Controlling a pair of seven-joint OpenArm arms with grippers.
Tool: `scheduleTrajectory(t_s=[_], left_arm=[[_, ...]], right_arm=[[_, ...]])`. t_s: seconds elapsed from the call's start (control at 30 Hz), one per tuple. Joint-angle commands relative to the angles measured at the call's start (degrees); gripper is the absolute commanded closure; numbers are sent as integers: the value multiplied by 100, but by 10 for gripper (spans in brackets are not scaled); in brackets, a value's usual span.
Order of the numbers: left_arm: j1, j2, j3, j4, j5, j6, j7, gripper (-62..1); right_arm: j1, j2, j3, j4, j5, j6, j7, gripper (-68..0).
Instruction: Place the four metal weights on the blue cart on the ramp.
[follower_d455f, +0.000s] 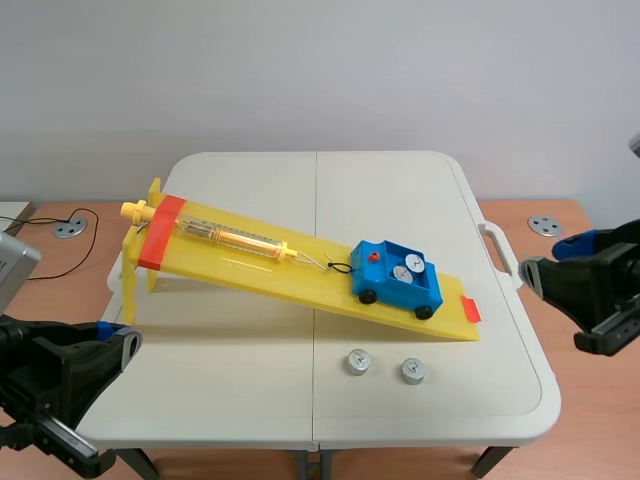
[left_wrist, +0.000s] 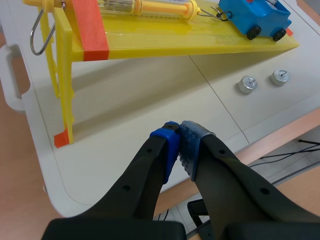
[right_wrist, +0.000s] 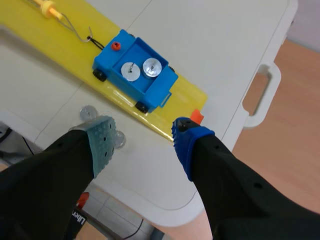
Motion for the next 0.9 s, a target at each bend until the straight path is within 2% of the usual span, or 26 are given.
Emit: scheduleTrajectory(t_s=[0.0,0.13,0.33,0.47,0.6,0.7,0.87], left_arm=[[-116,28,-74,369,-323,-120,-597,-27],[-116,28,-74,369,-323,-120,-597,-27],[-116,28,-74,369,-323,-120,-595,-27],[-116,28,-74,369,-323,-120,-597,-27],[-116,31,-74,369,-323,-120,-597,-27],[-116,31,-74,369,-326,-120,-595,-27],[-116,31,-74,369,-326,-120,-595,-27]], right_arm=[[94,269,166,382,354,227,501,-271],[37,251,24,339,42,181,542,-270],[109,238,-542,22,-702,-101,997,-270],[302,216,-887,-219,-1014,-262,1220,-270],[522,63,-1158,-411,-1399,-511,1342,-270],[708,-90,-1386,-610,-1585,-570,1434,-270],[1054,-341,-1853,-1088,-1952,-828,1600,-270]])
